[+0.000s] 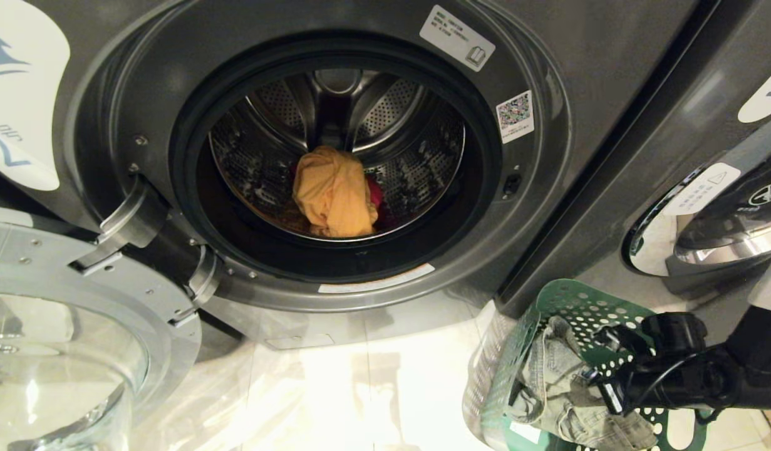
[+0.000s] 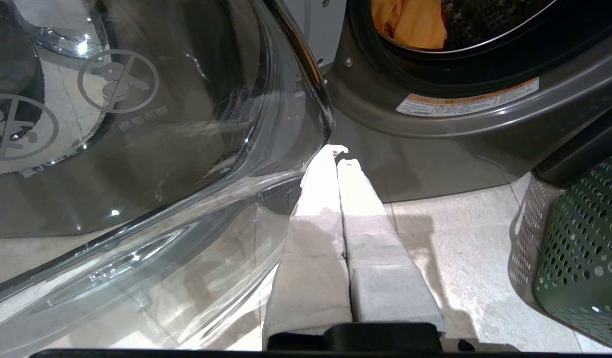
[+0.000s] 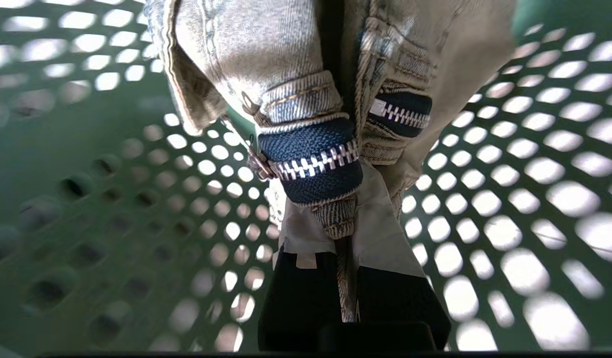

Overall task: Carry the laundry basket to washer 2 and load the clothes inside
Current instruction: Place the clothes into the washing machine

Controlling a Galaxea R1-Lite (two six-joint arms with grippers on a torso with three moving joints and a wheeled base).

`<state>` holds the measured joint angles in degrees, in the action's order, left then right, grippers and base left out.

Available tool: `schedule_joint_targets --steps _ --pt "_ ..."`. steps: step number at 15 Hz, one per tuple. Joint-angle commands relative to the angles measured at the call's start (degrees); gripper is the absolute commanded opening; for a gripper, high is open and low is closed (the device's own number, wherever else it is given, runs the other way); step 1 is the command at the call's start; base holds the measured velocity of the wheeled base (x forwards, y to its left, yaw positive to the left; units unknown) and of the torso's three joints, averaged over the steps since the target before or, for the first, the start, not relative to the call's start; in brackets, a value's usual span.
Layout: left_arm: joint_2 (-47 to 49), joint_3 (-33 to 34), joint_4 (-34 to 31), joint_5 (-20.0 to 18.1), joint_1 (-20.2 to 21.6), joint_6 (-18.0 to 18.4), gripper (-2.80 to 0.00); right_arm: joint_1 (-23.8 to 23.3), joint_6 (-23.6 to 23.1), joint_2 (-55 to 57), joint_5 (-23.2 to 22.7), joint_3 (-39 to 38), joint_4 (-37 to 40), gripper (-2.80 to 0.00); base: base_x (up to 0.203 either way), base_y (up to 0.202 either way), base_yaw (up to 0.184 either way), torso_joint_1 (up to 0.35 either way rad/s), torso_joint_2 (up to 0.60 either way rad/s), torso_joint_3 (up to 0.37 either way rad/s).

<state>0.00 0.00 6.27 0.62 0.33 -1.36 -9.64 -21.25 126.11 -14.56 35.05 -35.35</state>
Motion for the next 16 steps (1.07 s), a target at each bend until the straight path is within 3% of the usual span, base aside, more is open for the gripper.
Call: schedule_joint_targets --steps 1,5,9,13,16 --pt "0.00 2.29 0.06 0.07 0.02 -0.05 -2.80 -0.01 -0.13 -10.98 -0.12 -4.34 -0.24 -2.80 0.000 0.000 0.000 0.000 0.00 0.000" --pt "0.00 2.29 0.06 -0.01 0.02 -0.01 -2.80 1.33 -0.53 -30.85 0.03 -13.13 -0.19 -2.80 0.000 0.000 0.000 0.000 0.00 0.000" --pt "0.00 2.29 0.06 -0.01 0.02 -0.04 -2.80 7.12 -1.11 -54.65 3.29 -17.42 0.02 -2.80 0.000 0.000 0.000 0.000 0.00 0.000" --pt "0.05 2.29 0.06 0.02 0.02 -0.03 -2.80 17.25 -2.75 -68.76 6.89 -15.13 -0.19 -2.80 0.000 0.000 0.000 0.000 0.00 0.000" --pt "0.00 2.29 0.06 -0.01 0.03 -0.05 -2.80 30.71 -2.84 -68.97 7.95 -10.62 0.18 -2.80 0.000 0.000 0.000 0.000 0.00 0.000"
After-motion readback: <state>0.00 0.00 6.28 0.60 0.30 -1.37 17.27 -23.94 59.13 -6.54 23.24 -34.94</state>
